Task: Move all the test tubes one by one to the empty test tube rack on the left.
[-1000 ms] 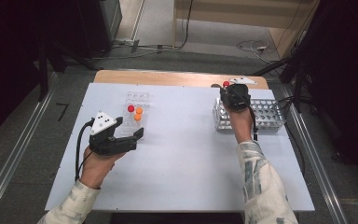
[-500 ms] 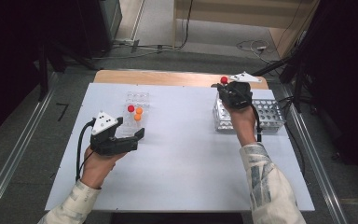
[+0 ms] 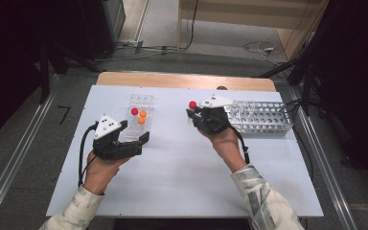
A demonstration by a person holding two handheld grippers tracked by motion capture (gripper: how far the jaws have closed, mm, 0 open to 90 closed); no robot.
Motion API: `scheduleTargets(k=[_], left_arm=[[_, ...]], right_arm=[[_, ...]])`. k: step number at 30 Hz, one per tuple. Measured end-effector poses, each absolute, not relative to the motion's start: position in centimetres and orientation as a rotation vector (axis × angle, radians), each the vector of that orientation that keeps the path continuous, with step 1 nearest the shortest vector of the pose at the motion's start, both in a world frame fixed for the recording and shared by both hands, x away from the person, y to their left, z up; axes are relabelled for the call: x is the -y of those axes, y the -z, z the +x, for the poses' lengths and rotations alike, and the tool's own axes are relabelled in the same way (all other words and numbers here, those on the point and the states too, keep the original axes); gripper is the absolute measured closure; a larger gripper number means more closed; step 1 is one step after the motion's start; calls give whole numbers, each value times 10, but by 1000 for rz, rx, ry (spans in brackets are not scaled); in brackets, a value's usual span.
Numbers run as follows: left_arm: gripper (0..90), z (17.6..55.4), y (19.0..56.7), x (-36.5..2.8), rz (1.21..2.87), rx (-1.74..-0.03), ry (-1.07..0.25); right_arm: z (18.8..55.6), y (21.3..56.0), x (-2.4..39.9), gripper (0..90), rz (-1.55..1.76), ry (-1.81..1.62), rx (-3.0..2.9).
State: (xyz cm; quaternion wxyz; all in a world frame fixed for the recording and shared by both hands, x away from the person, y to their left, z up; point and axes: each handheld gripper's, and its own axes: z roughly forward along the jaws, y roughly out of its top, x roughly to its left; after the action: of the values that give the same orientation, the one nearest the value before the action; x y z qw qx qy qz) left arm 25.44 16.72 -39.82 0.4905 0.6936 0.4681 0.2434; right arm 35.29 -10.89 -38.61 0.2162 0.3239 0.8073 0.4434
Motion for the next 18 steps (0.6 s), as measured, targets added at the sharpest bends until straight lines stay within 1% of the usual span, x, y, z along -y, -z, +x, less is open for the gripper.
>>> scheduleTargets(k=[7, 13, 15, 18], left_arm=[[178, 253, 397, -164, 1685, -1121, -578], [208, 252, 397, -162, 1693, -1101, -571], [239, 251, 398, -161, 1707, -1082, -567], [320, 251, 400, -158, 1728, -1050, -549]], right_arm=[[321, 405, 70, 715, 758, -1264, -2379], [309, 417, 47, 715, 705, -1272, -2444], [308, 420, 42, 715, 692, -1277, -2458], [306, 424, 35, 715, 682, -1279, -2476]])
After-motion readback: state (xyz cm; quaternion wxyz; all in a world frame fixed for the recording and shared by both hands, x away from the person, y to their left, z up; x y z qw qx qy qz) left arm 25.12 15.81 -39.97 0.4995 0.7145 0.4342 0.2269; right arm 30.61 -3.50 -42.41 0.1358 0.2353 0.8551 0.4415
